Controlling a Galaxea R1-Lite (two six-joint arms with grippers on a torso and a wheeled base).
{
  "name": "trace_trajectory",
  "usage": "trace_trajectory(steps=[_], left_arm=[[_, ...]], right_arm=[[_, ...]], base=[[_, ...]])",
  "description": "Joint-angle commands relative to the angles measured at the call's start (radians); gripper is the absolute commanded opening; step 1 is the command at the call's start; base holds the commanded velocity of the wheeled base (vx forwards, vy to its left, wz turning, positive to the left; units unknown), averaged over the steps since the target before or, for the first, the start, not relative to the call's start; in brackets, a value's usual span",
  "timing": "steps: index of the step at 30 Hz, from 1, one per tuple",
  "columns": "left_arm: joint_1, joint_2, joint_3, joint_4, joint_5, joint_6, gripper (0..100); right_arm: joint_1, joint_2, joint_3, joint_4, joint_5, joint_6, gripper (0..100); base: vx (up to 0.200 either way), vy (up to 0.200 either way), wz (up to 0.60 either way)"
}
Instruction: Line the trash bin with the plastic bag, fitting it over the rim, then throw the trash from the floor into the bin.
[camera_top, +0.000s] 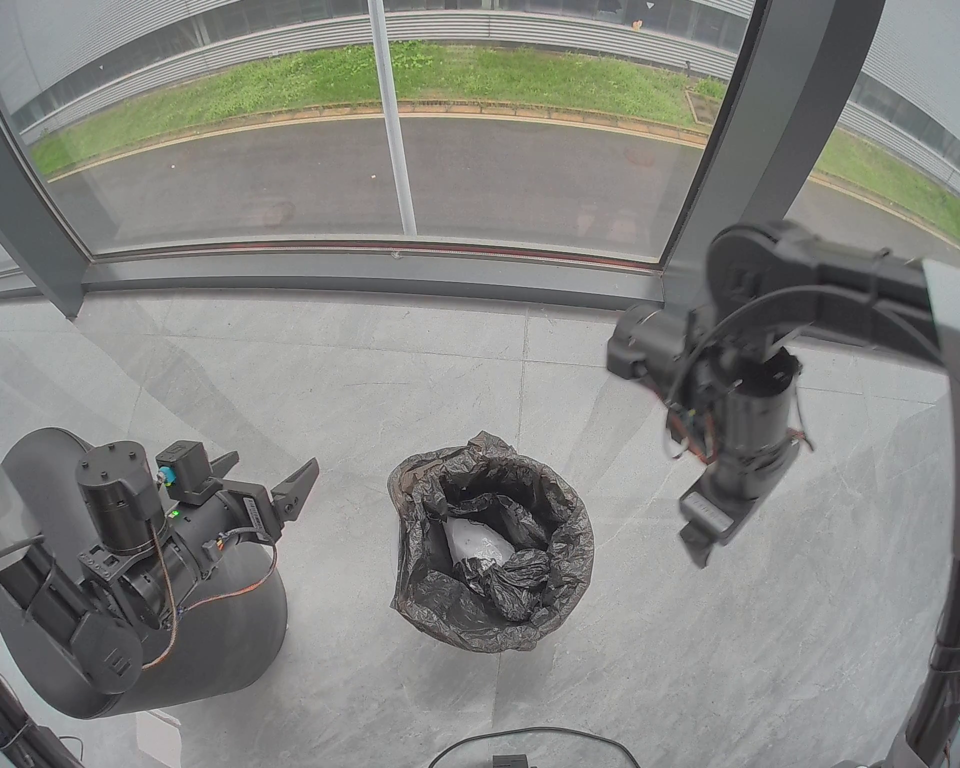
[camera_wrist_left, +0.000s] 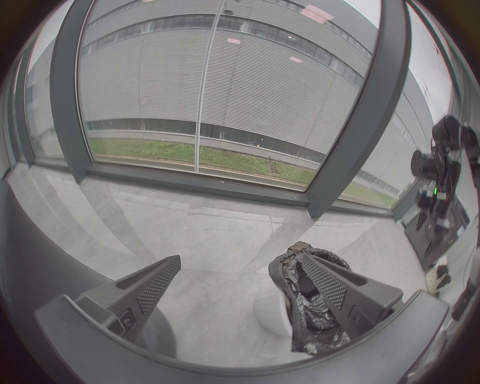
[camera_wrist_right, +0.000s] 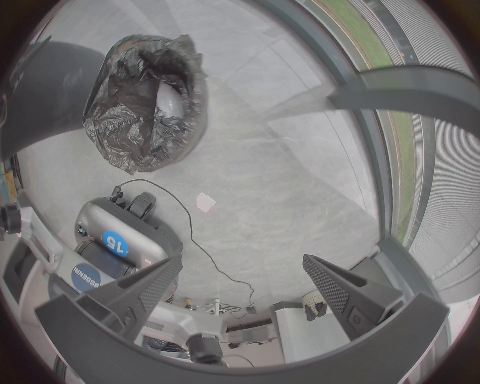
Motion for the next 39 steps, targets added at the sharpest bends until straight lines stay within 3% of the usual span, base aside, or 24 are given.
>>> trace_trajectory(steps=[1,3,4,5,8,10,11,12,13,14,16,20,21,23,26,31,33,36,39], left_arm=[[-0.004,-0.383,0.157,0.153,0.113,0.2,100],[-0.005,-0.512,0.155,0.311,0.124,0.198,100],[-0.005,-0.523,0.155,0.325,0.124,0.198,100],[-0.005,-0.647,0.134,0.507,0.124,0.193,100],[-0.005,-0.832,0.075,0.789,0.124,0.17,100],[-0.007,-0.987,0.009,1.045,0.124,0.134,100],[-0.007,-0.998,0.005,1.061,0.124,0.131,100],[-0.011,-1.127,-0.066,1.306,0.119,0.083,100],[-0.013,-1.145,-0.075,1.338,0.119,0.077,100],[-0.015,-1.236,-0.113,1.493,0.116,0.043,100],[-0.011,-1.323,-0.115,1.582,0.116,0.019,100],[0.044,-1.513,-0.04,1.612,0.124,0.011,100],[0.044,-1.513,-0.04,1.612,0.124,0.011,100],[0.162,-1.621,-0.009,1.63,0.122,0.011,100],[0.285,-1.731,0.003,1.676,0.115,0.016,100],[0.282,-1.79,-0.014,1.756,0.115,-0.015,100],[0.282,-1.79,0.011,1.751,0.113,-0.026,100],[0.28,-1.79,0.103,1.71,0.115,0.003,100],[0.278,-1.79,0.229,1.506,0.116,0.014,100]], right_arm=[[-0.197,-0.516,0.0,0.138,0.042,0.004,100],[-0.19,-0.665,0.0,0.134,0.063,0.053,100],[-0.189,-0.676,0.0,0.134,0.063,0.059,100],[-0.164,-0.808,0.0,0.113,0.069,0.131,100],[-0.097,-0.993,0.219,0.05,0.062,0.231,100],[-0.1,-1.136,0.394,-0.019,0.049,0.291,100],[-0.102,-1.147,0.408,-0.025,0.049,0.294,100],[-0.149,-1.295,0.585,-0.131,0.049,0.315,100],[-0.16,-1.318,0.616,-0.151,0.049,0.315,100],[-0.229,-1.447,0.791,-0.277,0.049,0.306,100],[-0.33,-1.599,0.975,-0.421,0.051,0.274,100],[-0.537,-1.886,1.202,-0.527,0.066,0.111,100],[-0.537,-1.886,1.202,-0.527,0.066,0.111,100],[-0.618,-2.029,1.253,-0.53,0.086,0.051,100],[-0.635,-2.095,1.268,-0.533,0.12,0.034,100],[-0.62,-2.142,1.383,-0.556,0.181,0.053,100],[-0.62,-2.142,1.481,-0.652,0.189,0.082,100],[-0.62,-2.142,1.696,-0.944,0.192,0.073,100],[-0.62,-2.142,1.929,-1.314,0.209,-0.004,100]], base=[[0.0,0.0,0.0],[0.0,0.0,0.0],[0.0,0.0,0.0],[0.0,0.0,0.0],[0.0,0.0,0.0],[0.0,0.0,0.0],[0.0,0.0,0.0],[0.0,0.0,0.0],[0.0,0.0,0.0],[0.0,0.0,0.0],[0.0,0.0,0.0],[0.0,0.0,0.0],[0.0,0.0,0.0],[0.0,0.0,0.0],[0.0,0.0,0.0],[0.0,0.0,0.0],[0.0,0.0,0.0],[0.0,0.0,0.0],[0.0,0.0,0.0]])
